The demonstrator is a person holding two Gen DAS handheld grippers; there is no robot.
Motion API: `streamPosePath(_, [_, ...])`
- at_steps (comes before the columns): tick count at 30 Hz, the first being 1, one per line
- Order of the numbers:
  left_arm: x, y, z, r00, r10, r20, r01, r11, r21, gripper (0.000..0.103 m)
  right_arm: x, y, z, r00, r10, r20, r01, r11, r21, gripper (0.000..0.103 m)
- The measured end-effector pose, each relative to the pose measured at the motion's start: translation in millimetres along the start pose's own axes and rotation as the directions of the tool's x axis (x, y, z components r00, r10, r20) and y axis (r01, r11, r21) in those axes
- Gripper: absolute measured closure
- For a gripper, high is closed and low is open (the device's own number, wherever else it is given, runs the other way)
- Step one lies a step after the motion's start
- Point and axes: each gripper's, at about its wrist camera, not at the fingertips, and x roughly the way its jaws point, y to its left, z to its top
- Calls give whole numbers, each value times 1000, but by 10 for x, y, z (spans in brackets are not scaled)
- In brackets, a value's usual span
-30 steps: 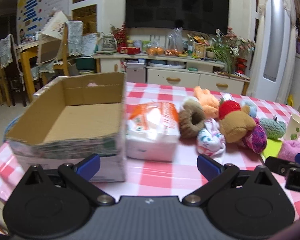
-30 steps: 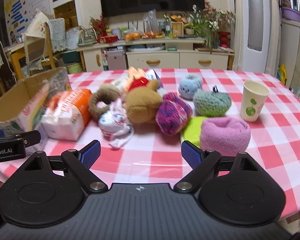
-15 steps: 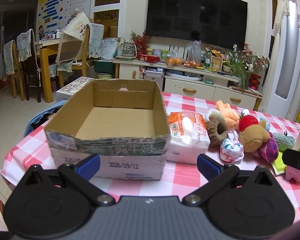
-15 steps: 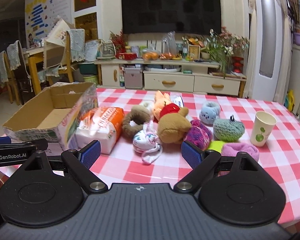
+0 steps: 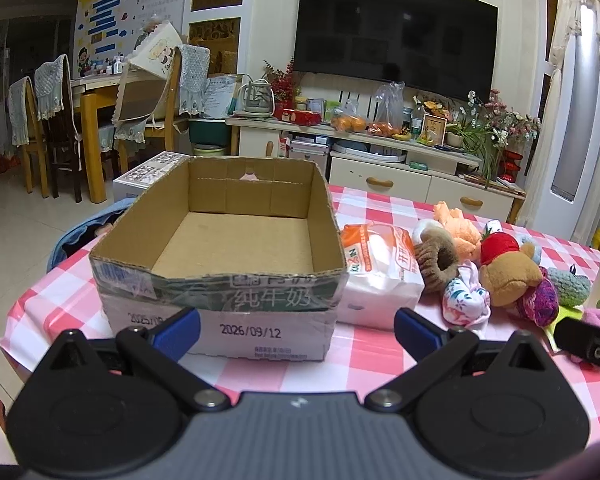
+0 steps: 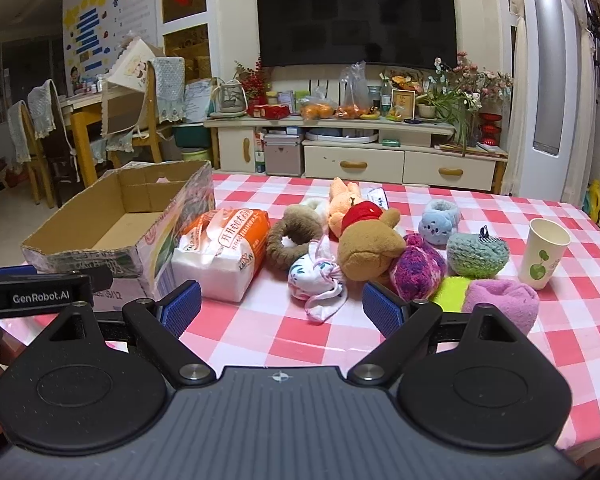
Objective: Organize soft objects
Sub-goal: 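Grasp the pink knit hat with the right gripper while the left grasps the brown teddy bear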
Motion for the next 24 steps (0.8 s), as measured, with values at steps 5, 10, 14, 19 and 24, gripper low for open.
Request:
streamPosePath(5, [5, -84, -11, 1000, -20, -4, 20, 1000, 9, 1, -23, -99, -9, 1000, -11, 4, 11, 999, 35, 0])
streamPosePath(10, [-2, -220, -13, 998, -55, -3, 55, 998, 29, 1, -69, -201, -25, 998, -64, 23, 63, 996, 65, 0])
streamPosePath(14, [6, -380, -4, 996, -87, -11, 87, 994, 59, 1, -104, -336, -63, 994, -106, 29, 102, 986, 129, 0])
streamPosePath(19, [14, -631, 28, 990, -139, -16, 140, 983, 120, 1, -120, -598, -133, 983, -184, 30, 174, 965, 198, 0])
streamPosePath(24, [118, -918, 97, 979, -199, -43, 203, 966, 160, 1, -97, -883, -229, 966, -260, 11, 248, 933, 260, 0])
